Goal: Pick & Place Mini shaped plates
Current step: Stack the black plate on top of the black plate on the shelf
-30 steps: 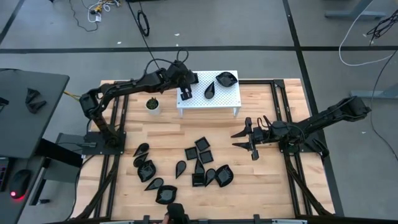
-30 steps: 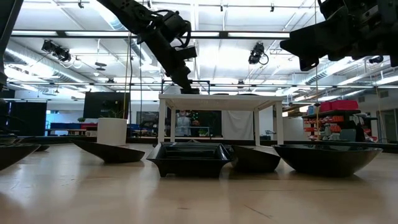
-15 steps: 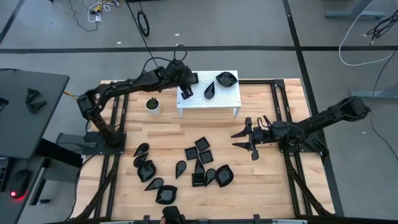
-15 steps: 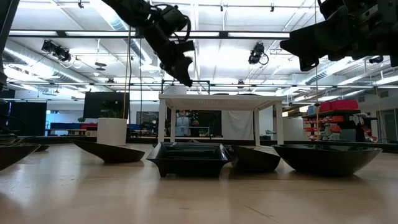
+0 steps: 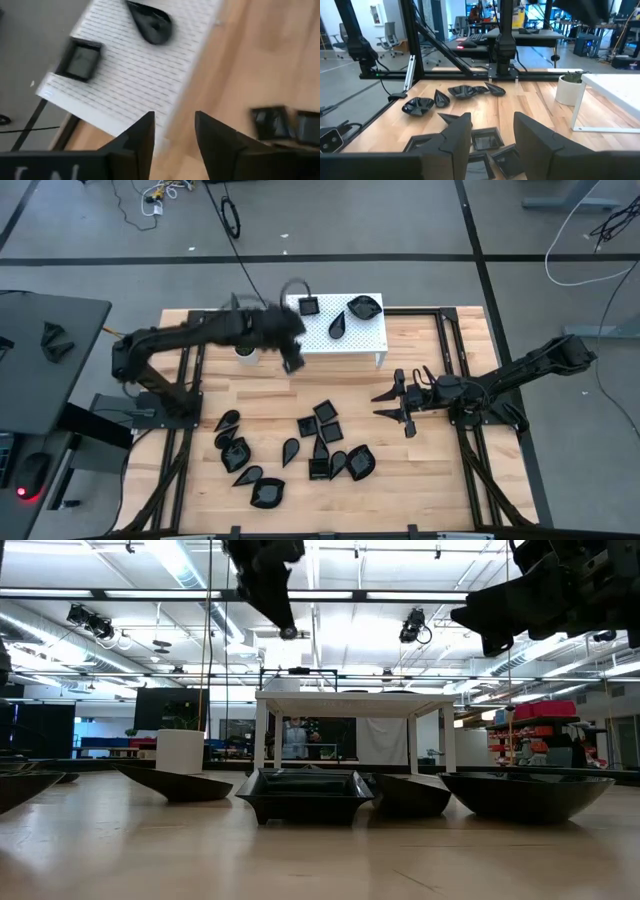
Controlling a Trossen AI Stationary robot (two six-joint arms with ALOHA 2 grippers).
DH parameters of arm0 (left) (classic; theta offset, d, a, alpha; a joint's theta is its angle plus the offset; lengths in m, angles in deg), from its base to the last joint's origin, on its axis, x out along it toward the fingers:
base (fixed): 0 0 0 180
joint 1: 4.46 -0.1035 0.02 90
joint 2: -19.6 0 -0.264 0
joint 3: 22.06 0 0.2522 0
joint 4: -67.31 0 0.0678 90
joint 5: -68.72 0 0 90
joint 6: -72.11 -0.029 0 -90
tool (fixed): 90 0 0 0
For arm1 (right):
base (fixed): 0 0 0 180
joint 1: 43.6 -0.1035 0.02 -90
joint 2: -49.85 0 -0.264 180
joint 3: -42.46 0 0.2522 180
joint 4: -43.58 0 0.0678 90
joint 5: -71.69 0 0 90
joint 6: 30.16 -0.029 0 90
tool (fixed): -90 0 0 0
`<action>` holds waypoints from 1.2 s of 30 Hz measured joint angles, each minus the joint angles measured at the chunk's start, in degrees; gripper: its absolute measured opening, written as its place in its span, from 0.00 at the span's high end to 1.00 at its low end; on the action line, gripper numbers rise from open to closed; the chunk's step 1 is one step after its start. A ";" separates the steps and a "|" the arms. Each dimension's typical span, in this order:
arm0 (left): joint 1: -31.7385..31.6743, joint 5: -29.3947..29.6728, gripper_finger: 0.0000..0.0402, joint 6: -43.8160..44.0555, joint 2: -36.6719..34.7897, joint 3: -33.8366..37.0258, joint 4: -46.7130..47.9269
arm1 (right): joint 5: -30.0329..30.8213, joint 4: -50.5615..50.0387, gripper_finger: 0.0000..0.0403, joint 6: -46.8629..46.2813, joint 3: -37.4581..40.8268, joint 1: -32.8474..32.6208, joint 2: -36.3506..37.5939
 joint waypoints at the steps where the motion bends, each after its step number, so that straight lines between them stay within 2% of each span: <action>1: 2.72 1.84 0.66 1.87 -0.31 1.32 0.09 | 0.00 -0.27 0.63 0.00 0.00 0.00 0.00; 6: 17.16 13.68 0.70 13.84 -0.67 9.75 -2.88 | 0.00 -0.38 0.63 0.04 0.00 0.00 -0.02; 8: 22.53 17.46 0.72 18.42 -0.65 14.65 -7.50 | 0.00 -0.31 0.63 0.24 0.00 0.00 -0.01; 12: 31.15 22.59 0.73 21.58 -0.65 26.92 -24.47 | 0.00 0.38 0.63 0.20 0.00 0.00 -0.02; 15: 34.81 23.98 0.74 22.02 -0.61 37.27 -43.15 | 0.00 0.72 0.63 0.02 0.00 0.01 -0.02; 20: 35.51 22.03 0.74 24.53 1.29 52.21 -77.20 | -0.89 -0.31 0.63 -3.65 0.00 0.02 -0.19; 23: 33.80 20.68 0.74 24.53 2.75 56.23 -88.40 | -5.52 -3.03 0.63 -7.35 -1.32 -0.13 -1.88; 26: 32.02 20.62 0.74 23.98 3.57 56.44 -90.98 | -9.70 -10.30 0.63 -9.44 -4.87 -0.94 -5.40; 28: 31.02 20.44 0.74 23.93 3.57 55.77 -91.04 | -12.69 -16.77 0.63 -7.70 -8.08 -1.68 -8.50; 32: 30.09 19.00 0.74 21.81 3.55 54.20 -90.92 | -17.73 -32.11 0.63 2.40 -15.79 -3.42 -14.99; 36: 30.25 17.43 0.74 19.31 3.55 52.63 -91.08 | -15.68 -47.43 0.63 14.44 -23.82 -3.93 -21.43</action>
